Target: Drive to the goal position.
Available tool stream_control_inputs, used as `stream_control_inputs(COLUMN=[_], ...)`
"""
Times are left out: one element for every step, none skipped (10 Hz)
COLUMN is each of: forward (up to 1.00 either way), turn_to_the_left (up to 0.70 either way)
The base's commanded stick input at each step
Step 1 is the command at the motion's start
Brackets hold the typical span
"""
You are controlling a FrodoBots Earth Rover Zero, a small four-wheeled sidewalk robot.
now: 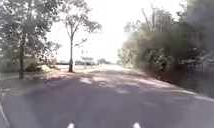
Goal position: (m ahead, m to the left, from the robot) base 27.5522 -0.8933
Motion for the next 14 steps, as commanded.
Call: stream_control_inputs(forward=[0.7, 0.7, 0.7, 0.7, 0.7, 0.7, 0.7, 0.7, 0.7, 0.7, 0.7, 0.7, 0.7, 0.7], turn_to_the_left=[0.0, 0.0, 0.0, 0.0, 0.0, 0.0, 0.0, 0.0, 0.0, 0.0, 0.0, 0.0, 0.0, 0.0])
